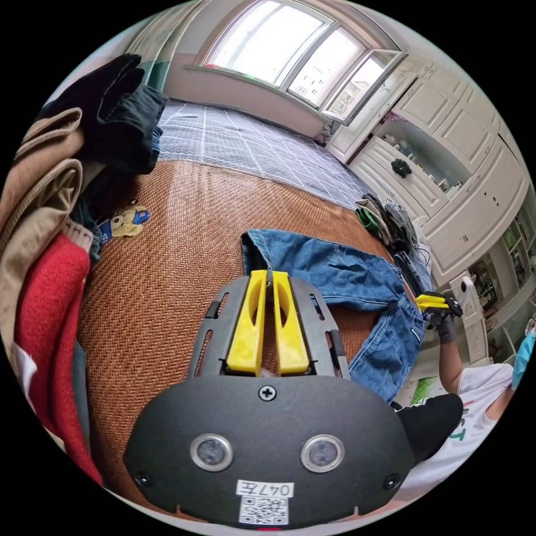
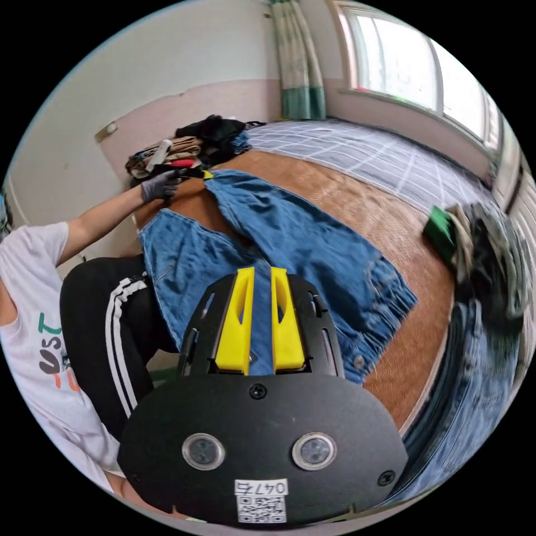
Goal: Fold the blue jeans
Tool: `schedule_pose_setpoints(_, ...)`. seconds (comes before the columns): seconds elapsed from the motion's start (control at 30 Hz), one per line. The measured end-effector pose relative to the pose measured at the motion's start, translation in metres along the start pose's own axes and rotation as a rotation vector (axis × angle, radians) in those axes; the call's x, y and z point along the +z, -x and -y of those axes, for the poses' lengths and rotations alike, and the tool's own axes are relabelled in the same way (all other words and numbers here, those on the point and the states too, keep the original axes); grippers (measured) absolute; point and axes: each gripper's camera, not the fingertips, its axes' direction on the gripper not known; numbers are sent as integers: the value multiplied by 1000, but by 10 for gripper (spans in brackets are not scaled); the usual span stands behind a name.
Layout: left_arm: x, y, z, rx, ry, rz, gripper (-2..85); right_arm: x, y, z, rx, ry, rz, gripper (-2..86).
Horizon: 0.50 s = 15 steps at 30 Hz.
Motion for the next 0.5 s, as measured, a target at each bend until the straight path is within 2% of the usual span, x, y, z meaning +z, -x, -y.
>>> schedule_pose_setpoints(0.2, -25, -42, 56, 43, -68, -48, -7, 62, 34, 66, -217, 64, -8, 23)
schedule_pose_setpoints(0.27, -61, -86, 77, 167, -148, -97, -7, 91, 37, 85, -249, 124, -31, 17)
schedule_pose_setpoints(0.3, -71, -97, 78, 206, -173, -86, -7, 98, 36, 89, -249, 146, -51, 14)
schedule_pose_setpoints(0.33, -82, -108, 79, 260, -191, 8, -7, 113, 34, 94, -238, 193, -98, 8)
schedule_pose_setpoints(0.37, -72, -96, 84, 232, -126, 126, -6, 122, 32, 97, -244, 219, -95, 2)
schedule_pose_setpoints(0.43, -36, -54, 90, 118, 40, 161, -5, 120, 30, 101, -253, 176, 5, -1)
schedule_pose_setpoints(0.5, -18, -35, 87, 85, 103, 164, -3, 113, 26, 104, -254, 133, 80, -3)
